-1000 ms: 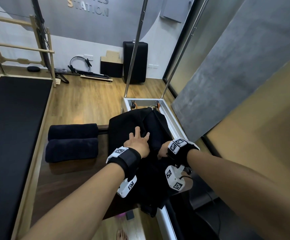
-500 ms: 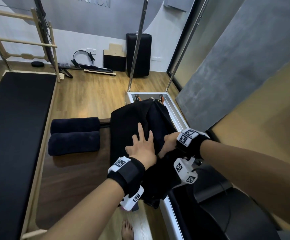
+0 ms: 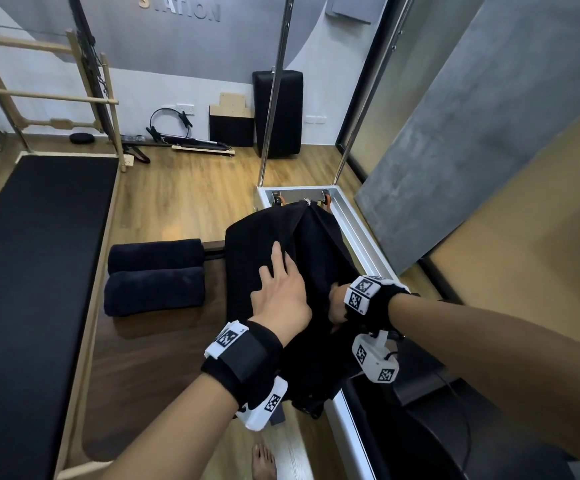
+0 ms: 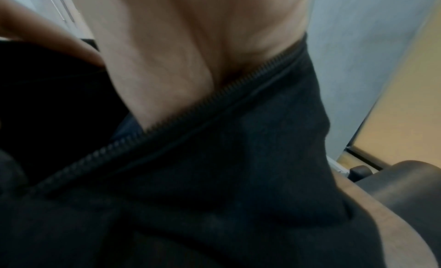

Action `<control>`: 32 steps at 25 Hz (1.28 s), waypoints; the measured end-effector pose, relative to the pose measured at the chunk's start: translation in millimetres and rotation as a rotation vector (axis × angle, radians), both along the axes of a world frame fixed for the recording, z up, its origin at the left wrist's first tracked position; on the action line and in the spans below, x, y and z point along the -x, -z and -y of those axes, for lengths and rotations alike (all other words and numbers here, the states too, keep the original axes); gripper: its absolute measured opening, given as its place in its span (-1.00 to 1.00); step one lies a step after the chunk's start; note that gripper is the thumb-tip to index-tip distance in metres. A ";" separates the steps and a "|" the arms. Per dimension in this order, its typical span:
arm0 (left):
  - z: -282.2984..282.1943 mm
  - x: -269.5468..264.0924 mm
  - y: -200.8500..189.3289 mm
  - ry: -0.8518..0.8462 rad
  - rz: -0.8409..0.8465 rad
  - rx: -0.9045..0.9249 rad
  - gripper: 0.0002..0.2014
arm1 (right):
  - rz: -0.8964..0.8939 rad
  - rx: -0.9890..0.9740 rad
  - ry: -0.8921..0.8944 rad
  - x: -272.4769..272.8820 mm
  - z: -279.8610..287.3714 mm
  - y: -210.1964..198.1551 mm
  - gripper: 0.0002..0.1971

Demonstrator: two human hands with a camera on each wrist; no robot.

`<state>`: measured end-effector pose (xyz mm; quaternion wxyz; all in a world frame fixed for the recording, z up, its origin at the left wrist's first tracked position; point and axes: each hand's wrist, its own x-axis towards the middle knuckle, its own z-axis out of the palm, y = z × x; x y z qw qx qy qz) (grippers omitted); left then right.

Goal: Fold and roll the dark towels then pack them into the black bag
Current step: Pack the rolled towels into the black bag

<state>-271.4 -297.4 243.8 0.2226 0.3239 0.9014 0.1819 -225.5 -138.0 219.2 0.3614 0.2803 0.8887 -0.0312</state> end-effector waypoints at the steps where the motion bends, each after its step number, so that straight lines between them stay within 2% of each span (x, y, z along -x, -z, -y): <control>1: 0.8 -1.6 2.7 0.012 0.009 -0.023 0.01 | 0.000 0.019 -0.007 -0.1 0.8 -7.2 -0.44; 5: 9.2 -0.5 9.9 0.039 0.072 -0.171 -0.13 | 0.035 0.002 -0.050 21.9 18.3 -60.2 -0.48; 7: 18.9 5.1 13.4 -0.018 0.085 -0.371 -0.31 | -0.085 0.078 0.001 51.1 30.5 -94.4 -0.59; 9: 33.2 15.0 17.3 -0.172 0.070 -0.641 -0.52 | -0.269 0.243 0.046 80.1 47.4 -122.4 -0.71; 11: 56.0 33.8 25.0 -0.400 0.047 -0.808 -0.72 | -0.484 0.393 0.026 109.2 76.4 -127.9 -0.82; 13: 84.2 55.9 39.4 -0.652 0.095 -0.841 -0.85 | -0.561 0.437 -0.103 131.8 112.8 -109.1 -0.86; 14: 99.3 65.3 50.1 -0.771 0.145 -0.818 -0.87 | -0.551 0.422 -0.184 141.3 130.2 -92.1 -0.80; 17: 135.0 79.3 86.5 -0.963 0.384 -0.685 -0.80 | -0.436 0.356 -0.377 160.7 171.6 -32.4 -0.53; 19: 147.1 83.8 110.8 -1.018 0.527 -0.594 -0.66 | -0.387 0.271 -0.442 170.4 190.6 2.4 -0.47; 22: 156.0 90.2 131.7 -1.171 0.753 -0.732 -0.52 | -0.357 0.044 -0.553 178.1 206.1 36.0 -0.43; 24: 161.6 91.2 135.3 -1.218 0.827 -0.845 -0.48 | -0.345 0.008 -0.565 179.6 210.7 47.0 -0.61; 28: 162.9 89.2 137.9 -1.207 0.826 -0.856 -0.42 | -0.356 0.109 -0.454 172.1 212.5 61.8 -0.73; 30: 161.7 86.7 137.1 -1.214 0.816 -0.820 -0.39 | -0.340 0.286 -0.341 167.9 208.6 61.6 -0.76; 32: 161.3 84.2 133.3 -1.210 0.845 -0.832 -0.38 | -0.320 0.495 -0.199 164.7 200.5 54.3 -0.68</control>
